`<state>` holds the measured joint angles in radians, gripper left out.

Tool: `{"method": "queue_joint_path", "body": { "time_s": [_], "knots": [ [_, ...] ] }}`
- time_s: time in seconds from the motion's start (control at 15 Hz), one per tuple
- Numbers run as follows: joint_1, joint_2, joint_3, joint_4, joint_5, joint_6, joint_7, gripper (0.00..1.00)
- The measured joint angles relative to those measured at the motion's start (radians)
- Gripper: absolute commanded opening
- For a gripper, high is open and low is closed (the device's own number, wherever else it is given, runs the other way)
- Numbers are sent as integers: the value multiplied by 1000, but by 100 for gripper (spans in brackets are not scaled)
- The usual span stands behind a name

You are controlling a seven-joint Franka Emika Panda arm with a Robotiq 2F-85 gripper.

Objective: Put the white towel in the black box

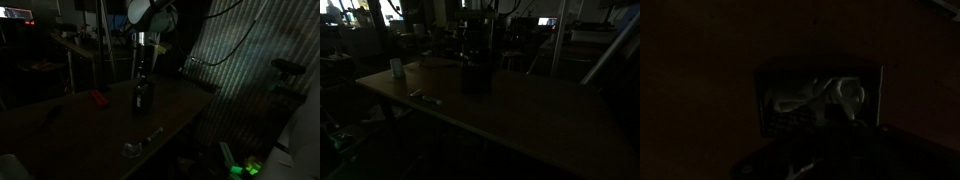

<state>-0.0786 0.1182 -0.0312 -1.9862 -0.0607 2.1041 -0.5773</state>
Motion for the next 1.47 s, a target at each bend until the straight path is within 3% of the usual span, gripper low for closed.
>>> {"method": "queue_joint_path", "body": {
  "time_s": [0.47, 1.47],
  "knots": [
    [-4, -19, -1, -27, 0, -31, 0, 0],
    [0, 47, 2, -56, 0, 130, -11, 0]
  ]
}}
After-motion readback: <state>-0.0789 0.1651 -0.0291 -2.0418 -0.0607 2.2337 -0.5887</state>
